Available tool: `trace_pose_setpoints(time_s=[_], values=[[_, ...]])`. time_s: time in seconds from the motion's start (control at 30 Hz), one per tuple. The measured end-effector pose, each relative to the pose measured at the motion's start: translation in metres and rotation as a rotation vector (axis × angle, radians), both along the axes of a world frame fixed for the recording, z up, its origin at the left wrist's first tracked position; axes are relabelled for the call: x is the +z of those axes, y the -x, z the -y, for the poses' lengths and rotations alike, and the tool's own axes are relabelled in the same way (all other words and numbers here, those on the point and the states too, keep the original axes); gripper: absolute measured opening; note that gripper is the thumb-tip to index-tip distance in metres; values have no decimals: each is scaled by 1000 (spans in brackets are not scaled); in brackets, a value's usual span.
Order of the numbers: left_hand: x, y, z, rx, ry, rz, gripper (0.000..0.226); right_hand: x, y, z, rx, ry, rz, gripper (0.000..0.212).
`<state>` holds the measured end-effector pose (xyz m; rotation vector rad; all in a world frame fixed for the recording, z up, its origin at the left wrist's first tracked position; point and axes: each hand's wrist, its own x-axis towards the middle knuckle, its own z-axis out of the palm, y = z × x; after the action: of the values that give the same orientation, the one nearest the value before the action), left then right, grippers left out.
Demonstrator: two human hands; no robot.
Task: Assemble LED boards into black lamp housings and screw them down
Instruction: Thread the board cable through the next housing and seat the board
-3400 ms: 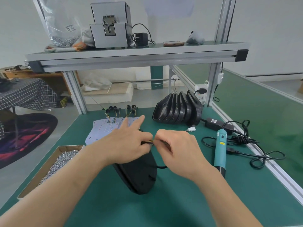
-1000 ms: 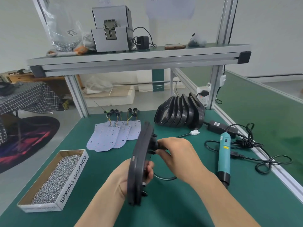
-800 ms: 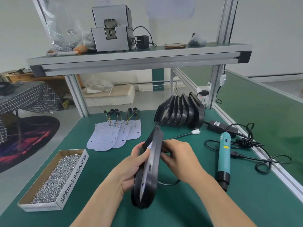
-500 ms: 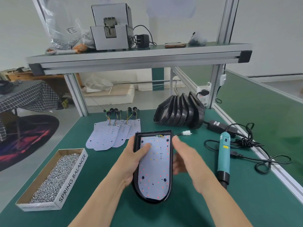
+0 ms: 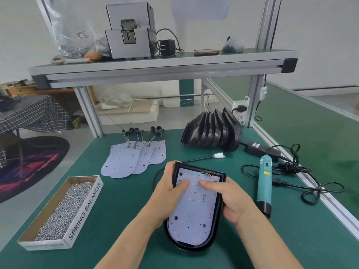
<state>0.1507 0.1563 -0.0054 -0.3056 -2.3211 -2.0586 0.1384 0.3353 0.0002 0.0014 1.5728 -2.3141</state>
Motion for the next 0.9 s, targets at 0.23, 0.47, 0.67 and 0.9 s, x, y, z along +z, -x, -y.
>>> trace_pose_setpoints(time_s=[0.23,0.47,0.67,0.9], values=[[-2,0,-8,16,-37,-22,31,-7,2,-6,-24,-19,-78,24],[-8,5,-18,124,-58,-57,33,-8,11,-6,-41,-45,-42,27],[-22,15,-21,334,-184,135,28,-27,2,2,-232,-609,-193,17],[-35,16,-17,337,-42,277,20,-46,-9,-1,-236,-696,-153,19]])
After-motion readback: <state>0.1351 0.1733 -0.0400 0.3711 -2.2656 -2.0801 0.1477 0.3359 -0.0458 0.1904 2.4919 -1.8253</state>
